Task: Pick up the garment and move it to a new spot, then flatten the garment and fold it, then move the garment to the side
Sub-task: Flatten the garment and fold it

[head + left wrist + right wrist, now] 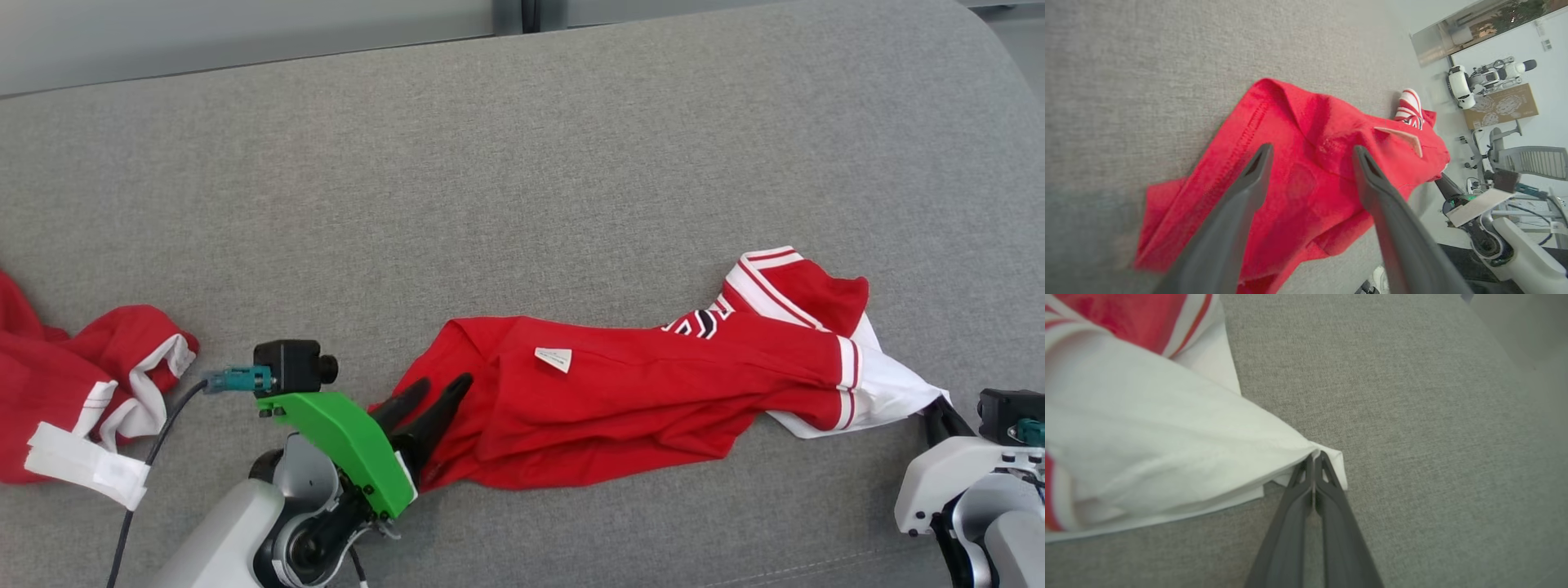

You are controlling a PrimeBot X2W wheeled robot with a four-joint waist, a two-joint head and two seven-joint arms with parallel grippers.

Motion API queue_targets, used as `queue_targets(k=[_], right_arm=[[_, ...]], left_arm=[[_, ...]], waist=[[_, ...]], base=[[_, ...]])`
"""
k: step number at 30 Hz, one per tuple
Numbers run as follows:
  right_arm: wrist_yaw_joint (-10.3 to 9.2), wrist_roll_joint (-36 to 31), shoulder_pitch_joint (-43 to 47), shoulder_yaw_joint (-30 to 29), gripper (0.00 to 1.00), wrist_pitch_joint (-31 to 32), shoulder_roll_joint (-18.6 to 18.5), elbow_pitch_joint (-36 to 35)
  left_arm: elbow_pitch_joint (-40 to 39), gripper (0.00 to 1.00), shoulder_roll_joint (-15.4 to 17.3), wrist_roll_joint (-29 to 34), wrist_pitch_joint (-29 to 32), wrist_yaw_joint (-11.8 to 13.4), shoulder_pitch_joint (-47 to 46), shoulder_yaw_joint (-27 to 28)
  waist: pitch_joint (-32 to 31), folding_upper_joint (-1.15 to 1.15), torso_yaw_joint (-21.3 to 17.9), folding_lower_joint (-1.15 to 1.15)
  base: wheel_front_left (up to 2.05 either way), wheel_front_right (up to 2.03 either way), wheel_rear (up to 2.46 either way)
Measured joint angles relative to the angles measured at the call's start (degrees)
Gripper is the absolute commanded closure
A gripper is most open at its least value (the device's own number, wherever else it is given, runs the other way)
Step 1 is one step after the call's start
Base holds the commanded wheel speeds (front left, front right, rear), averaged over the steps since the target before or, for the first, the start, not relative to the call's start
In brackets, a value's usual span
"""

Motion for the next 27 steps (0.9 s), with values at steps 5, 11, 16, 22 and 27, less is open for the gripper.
queue_targets(k=[5,11,16,22,27], right_arm=[[0.16,-0.07,-0.9,0.45,1.0,0.01,0.73,0.05],[0.18,-0.05,-1.17,0.45,1.0,-0.08,1.48,0.04],[0.19,-0.01,-1.55,0.4,1.0,-0.58,1.75,0.23],[0.19,0.07,-1.83,0.21,1.0,-1.02,2.0,0.68],[0.18,0.15,-1.93,0.07,1.0,-1.44,2.34,1.03]], left_arm=[[2.69,0.0,-0.52,2.44,1.85,1.68,-0.91,-2.29],[2.78,0.0,-4.71,2.41,2.24,1.85,-4.59,-3.25],[3.22,0.0,-6.11,2.32,2.5,1.83,-6.47,-3.66],[2.19,0.0,-7.14,5.99,2.94,0.74,-8.13,-8.6],[2.46,0.0,-8.43,8.03,2.83,0.48,-8.28,-10.91]], waist=[[0.34,0.0,-1.62,0.0],[1.18,0.0,-3.18,0.0],[1.8,0.0,-3.86,0.0],[2.1,0.0,-4.08,0.0],[2.2,0.0,-4.04,0.0]], base=[[0.0,0.0,0.0],[0.0,0.0,0.0],[0.0,0.0,0.0],[0.0,0.0,0.0],[0.0,0.0,0.0]])
